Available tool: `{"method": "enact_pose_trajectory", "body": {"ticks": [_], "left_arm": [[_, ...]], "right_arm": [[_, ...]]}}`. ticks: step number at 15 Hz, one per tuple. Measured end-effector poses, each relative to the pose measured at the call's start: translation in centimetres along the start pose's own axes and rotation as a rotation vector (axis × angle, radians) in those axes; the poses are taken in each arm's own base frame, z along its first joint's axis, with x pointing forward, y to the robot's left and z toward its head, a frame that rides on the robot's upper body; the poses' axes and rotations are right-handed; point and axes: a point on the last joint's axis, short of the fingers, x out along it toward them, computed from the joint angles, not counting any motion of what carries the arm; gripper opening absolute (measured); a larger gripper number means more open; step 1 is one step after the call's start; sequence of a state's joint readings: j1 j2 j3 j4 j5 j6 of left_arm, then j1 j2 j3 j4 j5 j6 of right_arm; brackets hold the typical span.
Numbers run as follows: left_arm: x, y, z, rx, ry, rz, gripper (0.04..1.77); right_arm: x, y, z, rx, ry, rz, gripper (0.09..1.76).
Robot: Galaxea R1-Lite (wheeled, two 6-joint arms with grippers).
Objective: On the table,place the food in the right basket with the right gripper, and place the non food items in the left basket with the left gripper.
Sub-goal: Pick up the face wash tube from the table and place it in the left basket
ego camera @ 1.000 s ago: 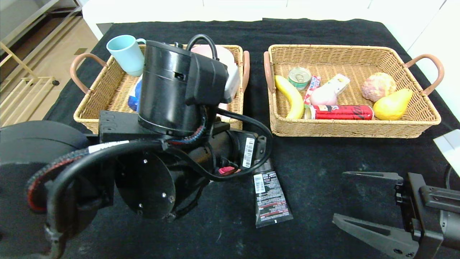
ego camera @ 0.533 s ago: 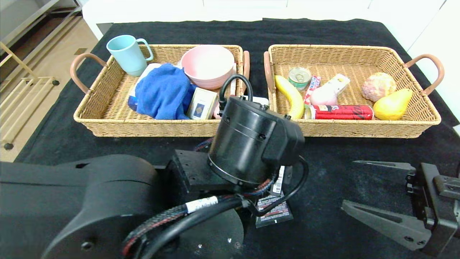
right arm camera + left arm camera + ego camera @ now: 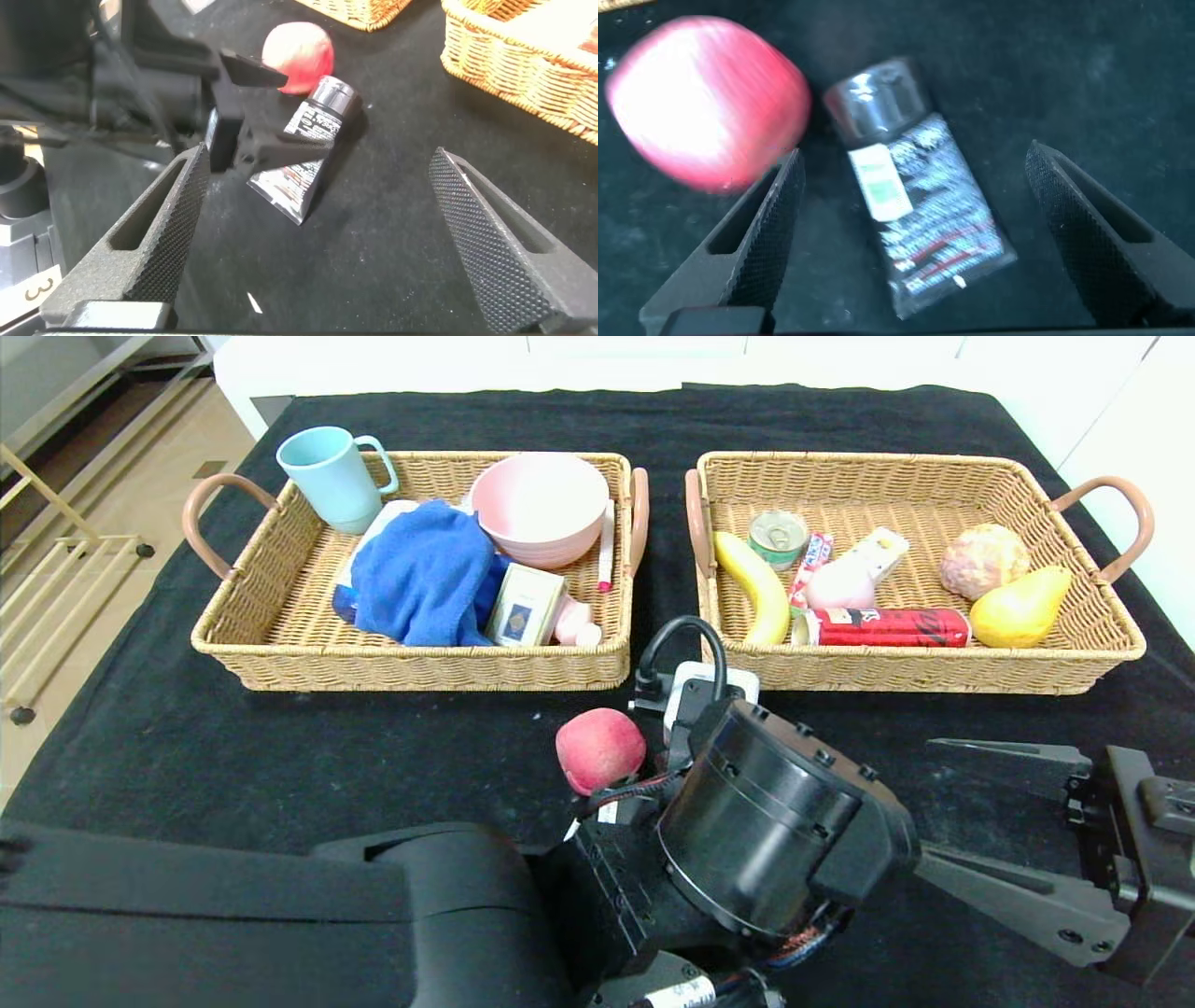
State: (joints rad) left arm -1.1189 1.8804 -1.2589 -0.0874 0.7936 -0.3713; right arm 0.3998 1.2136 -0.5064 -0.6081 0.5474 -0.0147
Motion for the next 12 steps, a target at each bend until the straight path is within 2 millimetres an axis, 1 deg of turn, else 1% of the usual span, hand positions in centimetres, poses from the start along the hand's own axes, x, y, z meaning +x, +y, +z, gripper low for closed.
{"method": "enact_pose_trajectory", "body": {"ticks": [7, 12], "left_arm": [[0.6, -0.4, -0.7, 0.004, 0.014, 0.005, 1.71], [1.9, -0.6, -0.8, -0.002, 0.018, 0.028, 1.71]], "right_arm": [[0.1, 0.0, -0.1, 0.003, 0.005, 0.002, 1.71], [0.1, 0.0, -0.1, 0.002, 0.003, 0.001, 1.71]]}}
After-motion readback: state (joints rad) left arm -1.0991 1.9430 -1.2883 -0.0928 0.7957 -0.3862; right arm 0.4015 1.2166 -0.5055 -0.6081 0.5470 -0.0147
